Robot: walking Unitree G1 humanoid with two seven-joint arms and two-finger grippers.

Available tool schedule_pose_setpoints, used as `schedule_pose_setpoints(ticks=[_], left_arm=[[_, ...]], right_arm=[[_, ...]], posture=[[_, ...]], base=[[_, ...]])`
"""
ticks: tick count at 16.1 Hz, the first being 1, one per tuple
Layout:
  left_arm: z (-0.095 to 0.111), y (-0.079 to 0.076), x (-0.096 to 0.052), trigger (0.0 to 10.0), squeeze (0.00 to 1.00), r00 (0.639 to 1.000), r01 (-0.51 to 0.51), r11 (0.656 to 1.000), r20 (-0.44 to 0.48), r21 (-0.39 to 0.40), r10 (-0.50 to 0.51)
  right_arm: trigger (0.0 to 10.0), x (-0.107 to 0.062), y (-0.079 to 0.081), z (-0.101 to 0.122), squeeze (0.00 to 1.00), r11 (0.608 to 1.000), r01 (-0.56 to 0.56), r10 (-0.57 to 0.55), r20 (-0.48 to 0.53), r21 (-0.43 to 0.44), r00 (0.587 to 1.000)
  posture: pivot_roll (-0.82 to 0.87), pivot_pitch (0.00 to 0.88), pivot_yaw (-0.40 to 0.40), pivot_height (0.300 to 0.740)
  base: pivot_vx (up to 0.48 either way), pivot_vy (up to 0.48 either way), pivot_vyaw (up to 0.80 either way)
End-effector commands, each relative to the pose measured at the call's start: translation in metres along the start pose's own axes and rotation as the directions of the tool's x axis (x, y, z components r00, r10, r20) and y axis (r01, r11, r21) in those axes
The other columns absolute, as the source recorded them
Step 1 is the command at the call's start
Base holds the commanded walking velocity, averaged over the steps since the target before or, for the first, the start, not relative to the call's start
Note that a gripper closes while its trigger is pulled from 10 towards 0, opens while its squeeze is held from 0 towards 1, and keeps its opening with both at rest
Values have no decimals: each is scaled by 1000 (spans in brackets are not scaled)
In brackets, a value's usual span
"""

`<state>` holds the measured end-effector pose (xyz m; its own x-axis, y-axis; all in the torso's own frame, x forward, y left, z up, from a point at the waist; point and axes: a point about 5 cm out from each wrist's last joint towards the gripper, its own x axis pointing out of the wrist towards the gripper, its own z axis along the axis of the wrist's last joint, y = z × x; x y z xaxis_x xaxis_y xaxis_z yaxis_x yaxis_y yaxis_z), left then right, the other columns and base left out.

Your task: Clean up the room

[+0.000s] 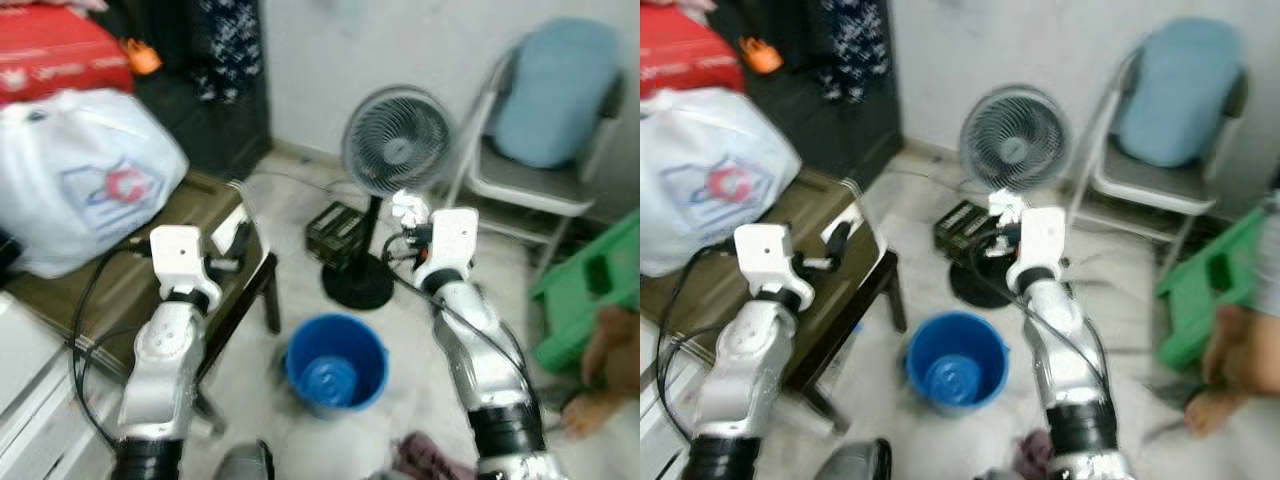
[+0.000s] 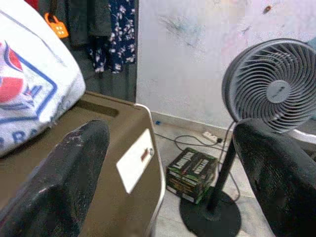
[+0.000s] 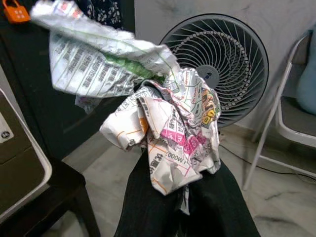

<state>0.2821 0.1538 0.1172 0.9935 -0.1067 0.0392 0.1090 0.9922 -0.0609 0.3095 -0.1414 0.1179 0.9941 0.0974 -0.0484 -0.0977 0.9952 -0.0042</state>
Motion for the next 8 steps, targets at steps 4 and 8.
schedule_pose_setpoints(ticks=[4,8], left_arm=[[5,6,-6,10000,0,997,58,997,41,54,-61],[6,5,-35,10000,0,980,196,968,14,156,-201]], right_arm=[[10000,8,-3,-13,0,999,45,-45,-83,-4,995],[10000,2,-20,-58,0,967,230,-174,-373,109,911]], posture=[[20,0,-83,740],[71,45,-98,740]], base=[[0,0,0],[0,0,0]])
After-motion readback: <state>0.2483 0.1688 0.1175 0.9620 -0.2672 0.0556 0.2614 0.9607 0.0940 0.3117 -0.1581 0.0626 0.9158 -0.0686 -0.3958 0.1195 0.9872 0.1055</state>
